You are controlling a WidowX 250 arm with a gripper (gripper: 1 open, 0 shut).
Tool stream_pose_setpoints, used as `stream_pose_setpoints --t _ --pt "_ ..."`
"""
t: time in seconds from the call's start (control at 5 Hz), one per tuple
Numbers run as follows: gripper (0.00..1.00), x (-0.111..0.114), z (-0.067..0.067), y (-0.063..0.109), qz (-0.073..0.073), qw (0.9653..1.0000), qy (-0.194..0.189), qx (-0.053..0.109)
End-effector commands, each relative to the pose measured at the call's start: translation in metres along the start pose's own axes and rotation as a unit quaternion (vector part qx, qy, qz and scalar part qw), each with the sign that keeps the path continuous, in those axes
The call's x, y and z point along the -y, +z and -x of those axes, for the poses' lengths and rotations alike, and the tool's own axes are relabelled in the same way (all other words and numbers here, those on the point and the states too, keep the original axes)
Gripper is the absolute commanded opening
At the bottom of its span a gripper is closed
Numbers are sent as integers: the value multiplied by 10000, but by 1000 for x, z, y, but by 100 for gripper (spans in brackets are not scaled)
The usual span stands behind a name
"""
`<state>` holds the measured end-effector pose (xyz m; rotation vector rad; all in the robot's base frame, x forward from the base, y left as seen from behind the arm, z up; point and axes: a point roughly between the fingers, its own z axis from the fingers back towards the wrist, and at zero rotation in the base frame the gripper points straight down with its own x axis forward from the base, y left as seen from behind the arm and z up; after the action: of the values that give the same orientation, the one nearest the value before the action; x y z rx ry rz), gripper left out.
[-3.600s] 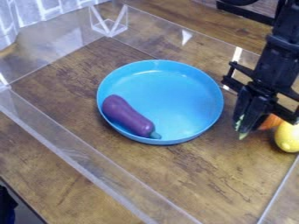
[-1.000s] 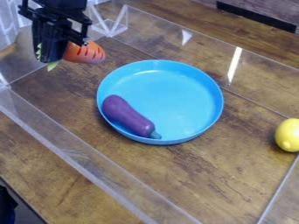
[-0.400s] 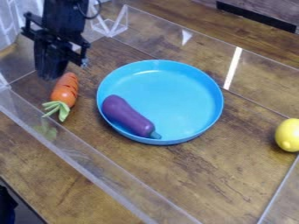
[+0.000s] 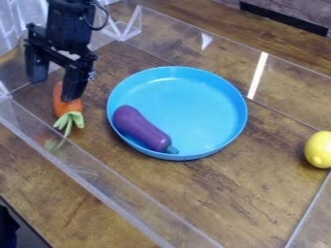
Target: Move the carrot to the left side
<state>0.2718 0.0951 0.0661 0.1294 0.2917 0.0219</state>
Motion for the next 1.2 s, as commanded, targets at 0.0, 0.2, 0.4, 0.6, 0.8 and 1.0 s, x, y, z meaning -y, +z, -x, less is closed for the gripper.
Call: stream_pose_setpoints --t 0.0,0.2,0.4,0.6,0.8,1.0 --pt "100 -11 -2 13 119 9993 172 307" --pt "100 -11 -2 9 209 9990 127 364" --pt "100 -12 -1 8 303 9986 104 414" --pt "100 -13 0 6 389 9981 81 462" --pt "100 -13 1 3 484 9974 74 531" --pt "100 -13 1 -1 554 9968 74 577"
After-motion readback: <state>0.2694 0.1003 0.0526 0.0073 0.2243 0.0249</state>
